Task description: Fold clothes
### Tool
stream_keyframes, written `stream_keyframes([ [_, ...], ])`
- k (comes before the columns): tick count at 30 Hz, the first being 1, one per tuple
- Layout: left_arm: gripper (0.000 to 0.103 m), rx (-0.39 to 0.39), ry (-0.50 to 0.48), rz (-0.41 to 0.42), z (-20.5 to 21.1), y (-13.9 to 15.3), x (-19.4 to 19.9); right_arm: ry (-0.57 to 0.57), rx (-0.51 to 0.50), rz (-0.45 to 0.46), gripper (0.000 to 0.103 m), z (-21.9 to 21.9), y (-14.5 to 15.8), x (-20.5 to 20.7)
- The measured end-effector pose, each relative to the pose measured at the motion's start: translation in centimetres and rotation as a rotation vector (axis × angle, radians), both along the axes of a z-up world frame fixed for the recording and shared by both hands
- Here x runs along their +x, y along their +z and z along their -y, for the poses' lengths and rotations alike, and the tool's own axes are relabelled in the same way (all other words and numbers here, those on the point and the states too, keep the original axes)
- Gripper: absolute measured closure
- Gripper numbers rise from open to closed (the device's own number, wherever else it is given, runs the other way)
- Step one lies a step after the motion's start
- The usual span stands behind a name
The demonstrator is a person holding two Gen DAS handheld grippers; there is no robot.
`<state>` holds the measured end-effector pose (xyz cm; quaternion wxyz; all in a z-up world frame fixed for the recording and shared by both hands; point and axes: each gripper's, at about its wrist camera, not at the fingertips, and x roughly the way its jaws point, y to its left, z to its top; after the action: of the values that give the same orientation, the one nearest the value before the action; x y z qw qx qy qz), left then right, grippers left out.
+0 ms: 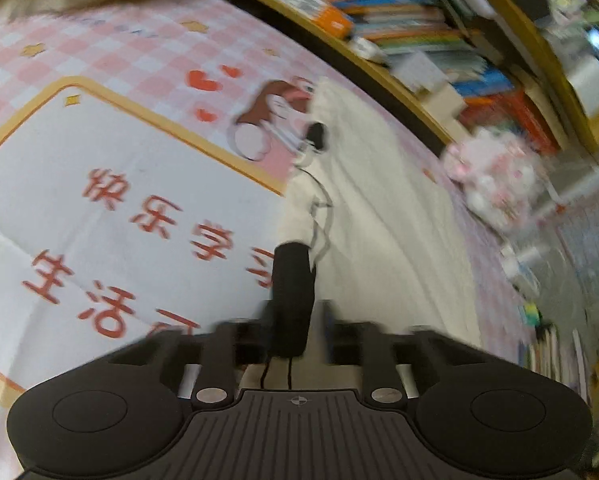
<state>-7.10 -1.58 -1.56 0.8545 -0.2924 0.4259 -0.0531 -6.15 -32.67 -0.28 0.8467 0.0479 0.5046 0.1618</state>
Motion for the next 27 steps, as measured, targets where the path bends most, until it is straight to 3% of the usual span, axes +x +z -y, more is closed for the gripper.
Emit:
stream_keyframes([
  [3, 0.099, 0.087, -0.016, 0.031, 0.4, 1.0, -0.3, -0.011, 0.025, -0.004, 0.061, 0.3, -0.1, -0.3],
  [5, 0.099, 0.084, 0.026, 0.022, -0.4, 0.9, -0.4, -0.008, 0.041, -0.01, 0.061, 0.6, -0.1, -0.4],
  [8, 0.091, 0.123, 0.017, -0.02, -0.2, -0.1, -0.3, -0.001, 0.06, -0.02, 0.061, 0.9, 0.0, -0.8],
  [13, 0.085, 0.082, 0.084, -0.01, -0.6, -0.4, -1.0, 0.014, 0.067, -0.022, 0.061, 1.5, 0.3, -1.6],
  [18, 0.078, 0.19, 0.091, 0.007, 0.8, 1.4, -1.7, -0.001, 0.083, -0.014, 0.059, 2.3, 0.8, -2.3],
  [20, 0.071, 0.232, 0.077, 0.03, 1.5, 2.2, -2.6, -0.012, 0.089, -0.012, 0.051, 2.5, 1.0, -2.4],
  [22, 0.049, 0.295, 0.068, 0.057, 2.1, 2.8, -3.5, -0.025, 0.092, -0.006, 0.038, 2.8, 1.2, -2.6],
  [23, 0.047, 0.328, 0.064, 0.073, 2.5, 3.1, -3.9, -0.033, 0.092, -0.002, 0.034, 2.9, 1.2, -2.7],
  [27, 0.032, 0.439, 0.027, 0.143, 4.3, 4.1, -4.9, -0.049, 0.113, -0.015, 0.034, 3.2, 1.1, -2.7],
])
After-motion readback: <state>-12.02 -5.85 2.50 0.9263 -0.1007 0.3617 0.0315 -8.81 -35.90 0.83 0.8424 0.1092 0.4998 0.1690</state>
